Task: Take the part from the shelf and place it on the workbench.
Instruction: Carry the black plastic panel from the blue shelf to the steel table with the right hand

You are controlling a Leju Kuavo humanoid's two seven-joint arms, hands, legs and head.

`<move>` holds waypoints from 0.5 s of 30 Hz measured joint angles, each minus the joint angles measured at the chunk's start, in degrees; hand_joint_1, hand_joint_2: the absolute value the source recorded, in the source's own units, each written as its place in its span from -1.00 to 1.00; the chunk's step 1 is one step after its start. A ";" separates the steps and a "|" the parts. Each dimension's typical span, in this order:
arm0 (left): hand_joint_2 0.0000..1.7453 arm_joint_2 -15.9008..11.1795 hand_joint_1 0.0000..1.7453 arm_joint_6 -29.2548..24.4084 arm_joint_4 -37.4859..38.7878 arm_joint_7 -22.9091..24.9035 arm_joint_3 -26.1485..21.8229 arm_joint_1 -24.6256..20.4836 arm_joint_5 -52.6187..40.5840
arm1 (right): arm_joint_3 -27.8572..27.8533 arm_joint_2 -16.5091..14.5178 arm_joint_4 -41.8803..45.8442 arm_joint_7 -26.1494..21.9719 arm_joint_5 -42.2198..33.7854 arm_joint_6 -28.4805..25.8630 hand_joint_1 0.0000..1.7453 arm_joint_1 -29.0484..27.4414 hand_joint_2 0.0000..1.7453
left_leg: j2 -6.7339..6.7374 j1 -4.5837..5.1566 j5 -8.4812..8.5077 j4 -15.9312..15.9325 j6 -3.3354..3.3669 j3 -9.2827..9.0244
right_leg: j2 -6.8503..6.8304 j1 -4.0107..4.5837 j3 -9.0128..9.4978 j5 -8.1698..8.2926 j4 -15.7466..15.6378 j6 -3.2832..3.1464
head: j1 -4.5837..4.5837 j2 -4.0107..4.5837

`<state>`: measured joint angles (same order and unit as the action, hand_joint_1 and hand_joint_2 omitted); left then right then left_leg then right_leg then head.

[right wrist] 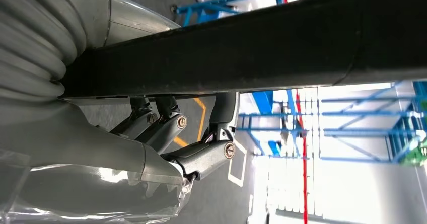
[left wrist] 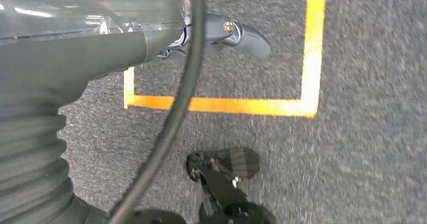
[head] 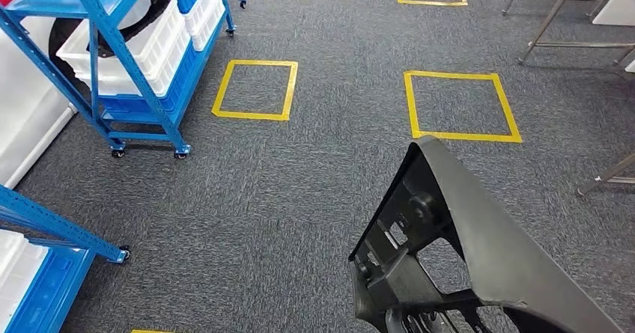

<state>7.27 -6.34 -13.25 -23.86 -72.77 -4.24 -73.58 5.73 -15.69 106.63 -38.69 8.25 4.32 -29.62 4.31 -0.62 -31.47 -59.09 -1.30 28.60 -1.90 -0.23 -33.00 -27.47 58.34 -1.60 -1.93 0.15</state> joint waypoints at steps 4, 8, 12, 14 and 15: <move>1.00 0.09 -1.00 0.00 0.00 0.01 -0.01 0.41 -0.01 | 0.00 -0.18 0.03 0.01 -0.01 0.04 1.00 0.00 1.00 | -3.76 -0.15 -6.17 -13.60 -0.21 6.43 | 2.71 0.15 -0.02 0.11 -0.03 -0.75 | -0.01 0.00; 1.00 0.09 -1.00 0.00 0.00 0.02 -0.01 0.52 -0.01 | 0.00 -0.19 0.01 0.02 0.00 0.03 1.00 -0.03 1.00 | -5.52 -0.18 0.02 -6.58 0.33 4.10 | 5.96 0.20 0.15 0.00 0.45 -0.63 | 0.00 0.00; 1.00 0.07 -1.00 -0.02 0.00 0.05 -0.01 0.39 -0.01 | 0.00 -0.25 0.03 0.01 0.02 0.03 1.00 -0.11 1.00 | -7.87 0.02 2.18 0.81 0.98 1.24 | 8.49 0.04 -0.54 0.19 0.88 0.50 | 0.00 0.00; 1.00 0.17 -1.00 -0.04 0.00 0.08 -0.01 0.18 -0.05 | 0.00 -0.28 0.06 -0.02 0.06 -0.01 1.00 -0.35 1.00 | -6.73 -0.10 2.58 1.23 1.68 1.09 | 8.46 0.00 -0.89 0.04 1.14 1.17 | 0.01 0.00; 1.00 0.23 -1.00 -0.05 0.00 0.08 -0.01 0.13 -0.09 | -0.01 -0.30 0.09 -0.04 0.09 -0.05 1.00 -0.44 1.00 | -6.09 -0.20 2.84 1.53 2.10 0.99 | 7.32 0.07 -1.45 -0.82 2.27 1.41 | 0.01 0.00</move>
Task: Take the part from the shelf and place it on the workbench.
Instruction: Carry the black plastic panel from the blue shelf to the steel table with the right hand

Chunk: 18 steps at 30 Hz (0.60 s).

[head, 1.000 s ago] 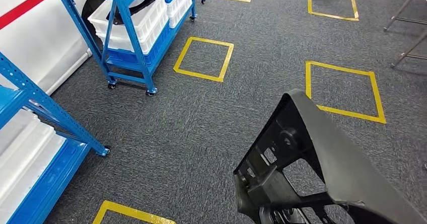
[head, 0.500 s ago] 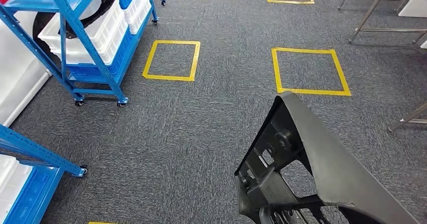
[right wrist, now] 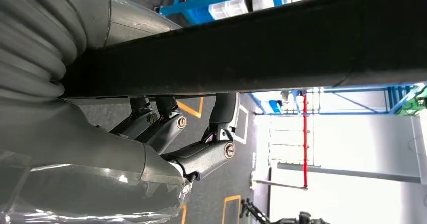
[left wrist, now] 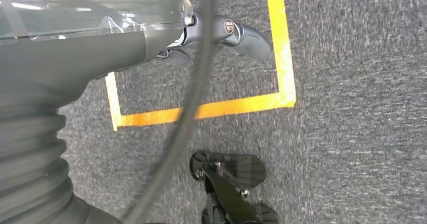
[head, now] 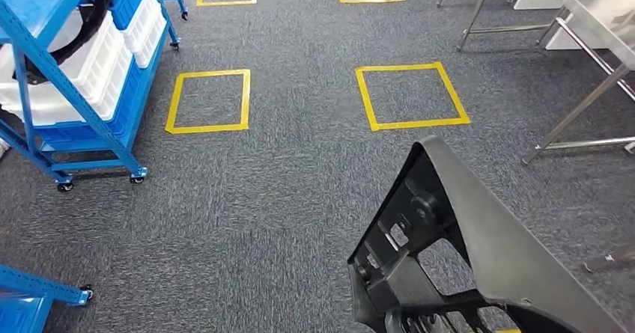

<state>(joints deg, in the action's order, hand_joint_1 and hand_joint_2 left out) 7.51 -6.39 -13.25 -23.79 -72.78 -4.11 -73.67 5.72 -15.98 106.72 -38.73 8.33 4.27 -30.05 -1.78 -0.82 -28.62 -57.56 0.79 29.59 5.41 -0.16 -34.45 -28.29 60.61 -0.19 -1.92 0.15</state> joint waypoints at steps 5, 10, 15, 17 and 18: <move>1.00 0.08 -1.00 -0.04 0.00 -0.01 0.00 0.34 -0.13 | -0.01 0.00 0.09 -0.03 0.17 -0.11 1.00 -0.01 1.00 | 3.82 0.25 0.15 0.35 0.69 0.02 | -4.86 -0.39 -6.37 -6.38 13.64 0.91 | 0.00 0.00; 1.00 0.16 -1.00 0.03 0.00 0.27 0.00 0.07 -0.18 | -0.02 -0.02 0.09 0.01 0.55 -0.12 1.00 0.14 1.00 | 6.90 0.51 -0.65 0.23 -0.19 -0.78 | -8.71 -0.06 1.28 0.19 -0.49 0.40 | 0.00 0.00; 1.00 0.33 -1.00 0.04 0.00 0.43 0.03 -0.49 -0.22 | -0.19 -0.14 0.09 0.07 0.89 -0.16 1.00 0.17 1.00 | 7.23 0.47 -2.15 -0.84 -1.59 -1.11 | -6.91 0.14 1.85 0.60 -2.54 -1.12 | -0.01 0.00; 1.00 0.37 -1.00 0.07 0.01 0.44 0.03 -0.45 -0.23 | -0.27 -0.36 0.08 0.10 0.96 -0.16 1.00 0.30 1.00 | 4.06 0.18 -5.36 -6.07 -1.99 1.08 | -5.82 -0.12 2.02 0.84 -2.88 -1.68 | -0.01 0.00; 1.00 0.39 -1.00 0.09 0.02 0.46 0.03 -0.32 -0.24 | -0.32 -0.44 0.08 0.13 0.97 -0.16 1.00 0.37 1.00 | 3.00 0.14 -7.23 -9.97 -2.09 2.91 | -5.19 -0.12 2.01 0.86 -2.87 -1.85 | -0.02 0.00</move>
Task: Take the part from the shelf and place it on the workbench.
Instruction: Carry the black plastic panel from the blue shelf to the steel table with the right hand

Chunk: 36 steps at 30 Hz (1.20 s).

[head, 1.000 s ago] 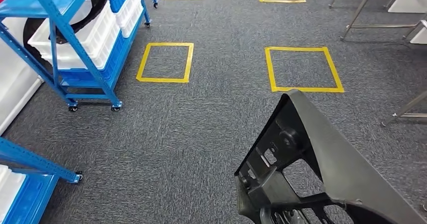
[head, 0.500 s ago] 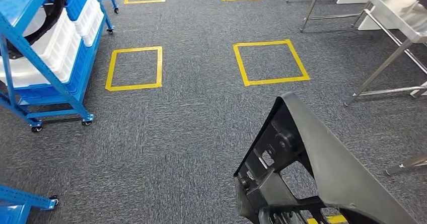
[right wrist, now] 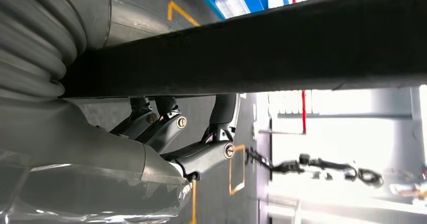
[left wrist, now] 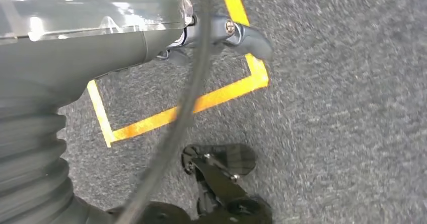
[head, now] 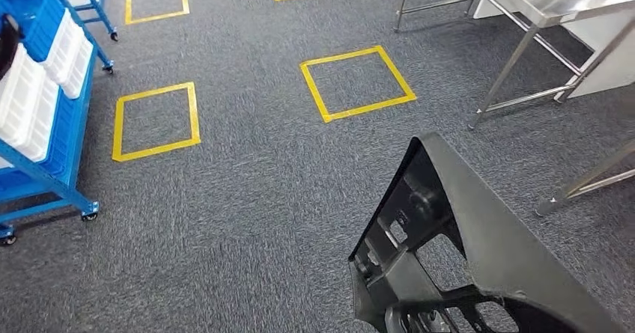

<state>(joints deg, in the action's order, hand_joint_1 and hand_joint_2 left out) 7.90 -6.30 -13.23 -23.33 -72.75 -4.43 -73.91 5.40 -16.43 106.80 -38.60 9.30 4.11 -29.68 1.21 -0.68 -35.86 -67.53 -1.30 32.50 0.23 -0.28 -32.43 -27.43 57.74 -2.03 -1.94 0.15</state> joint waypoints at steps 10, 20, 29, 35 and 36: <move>1.00 0.18 -1.00 0.43 0.01 0.21 -0.01 0.29 -0.14 | -0.39 -0.18 -0.16 0.48 0.91 -0.02 1.00 -0.01 1.00 | -4.85 -0.42 6.50 8.82 0.78 -2.26 | 7.19 -0.16 -0.97 -0.09 1.49 1.73 | 0.01 0.00; 1.00 0.66 -1.00 0.66 0.01 0.16 -0.01 0.35 -0.44 | -0.44 -0.19 -0.16 0.79 1.24 -0.06 1.00 -0.04 1.00 | 2.61 -0.25 6.92 9.59 2.33 -2.51 | -0.78 -0.38 -5.43 -4.07 11.67 3.08 | 0.02 0.00; 1.00 1.06 -1.00 0.66 0.01 0.15 0.03 -0.08 -0.48 | -0.46 -0.27 -0.14 0.84 1.51 -0.06 1.00 0.04 1.00 | 2.48 -0.02 3.12 5.88 -0.03 -2.44 | -1.48 0.08 0.41 -0.22 -0.14 0.49 | -0.01 0.00; 1.00 1.03 -1.00 0.66 0.01 0.16 0.03 0.36 -0.55 | -0.44 -0.38 -0.27 1.02 1.74 -0.17 1.00 0.22 1.00 | -1.12 -0.17 2.63 -2.21 -0.35 2.24 | 3.27 0.01 0.46 -0.23 0.23 0.25 | -0.01 0.00; 1.00 0.99 -1.00 0.66 0.01 0.16 0.03 0.34 -0.57 | -0.44 -0.38 -0.29 1.03 1.74 -0.21 1.00 0.25 1.00 | -2.15 -0.27 4.77 1.50 -0.23 0.84 | 4.02 -0.06 0.42 -0.34 0.45 0.42 | 0.00 0.00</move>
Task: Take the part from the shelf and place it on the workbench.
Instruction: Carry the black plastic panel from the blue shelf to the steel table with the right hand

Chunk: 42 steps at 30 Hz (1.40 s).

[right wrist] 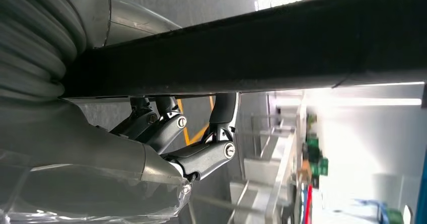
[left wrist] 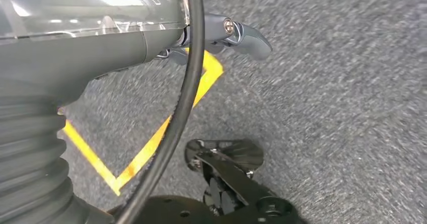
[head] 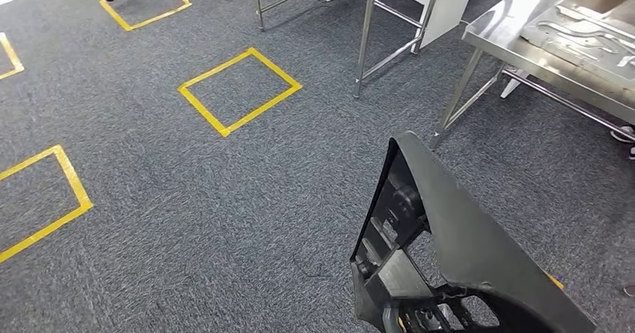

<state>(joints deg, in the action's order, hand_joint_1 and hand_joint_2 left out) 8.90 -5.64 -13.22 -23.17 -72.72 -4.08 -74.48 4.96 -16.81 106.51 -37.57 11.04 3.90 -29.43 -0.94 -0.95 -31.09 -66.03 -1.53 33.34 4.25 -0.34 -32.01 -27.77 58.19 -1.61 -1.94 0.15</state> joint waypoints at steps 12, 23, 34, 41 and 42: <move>1.00 -0.17 -1.00 0.22 0.00 -0.02 0.04 -0.01 -0.09 | 0.01 0.01 -0.10 0.33 0.11 -0.28 1.00 0.47 1.00 | 2.84 -0.04 2.40 8.10 3.05 -2.90 | -3.79 -0.46 -8.61 -7.13 15.79 3.39 | 0.01 0.00; 1.00 -0.14 -1.00 0.20 0.00 0.08 0.08 -0.66 -0.09 | 0.05 0.00 -0.23 0.44 -0.06 -1.05 1.00 0.42 1.00 | 5.17 0.27 -0.74 5.68 0.63 -3.70 | -5.59 0.14 -0.11 0.37 -0.87 0.40 | -0.01 0.00; 1.00 -0.22 -1.00 0.30 0.00 0.21 0.07 -0.13 -0.11 | 0.10 0.00 -0.38 0.54 -0.11 -1.12 1.00 0.50 1.00 | -3.75 -0.58 1.71 6.41 0.63 -2.15 | 2.43 -0.33 -0.94 -0.18 0.96 1.67 | 0.00 0.00; 1.00 0.01 -1.00 0.35 0.00 0.27 0.08 -0.05 -0.11 | 0.09 0.02 -0.38 0.69 -0.11 -1.22 1.00 0.49 1.00 | 1.29 -0.34 2.11 7.27 2.99 -2.43 | -3.36 -0.42 -7.17 -6.16 12.60 3.42 | 0.02 0.00; 1.00 -0.01 -1.00 0.35 0.00 0.30 0.08 0.01 -0.11 | 0.09 0.03 -0.40 0.73 -0.12 -1.23 1.00 0.48 1.00 | 2.14 -0.24 2.04 7.26 3.05 -2.46 | -3.72 -0.48 -8.57 -6.96 15.33 3.51 | 0.03 0.00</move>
<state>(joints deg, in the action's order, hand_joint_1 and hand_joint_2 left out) 8.89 -5.29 -13.22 -22.87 -72.64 -4.07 -74.60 5.05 -16.78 106.10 -36.85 10.92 2.67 -28.95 1.20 -1.19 -29.04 -58.77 1.52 30.89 0.53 -0.82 -40.58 -34.73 73.53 1.90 -1.91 0.15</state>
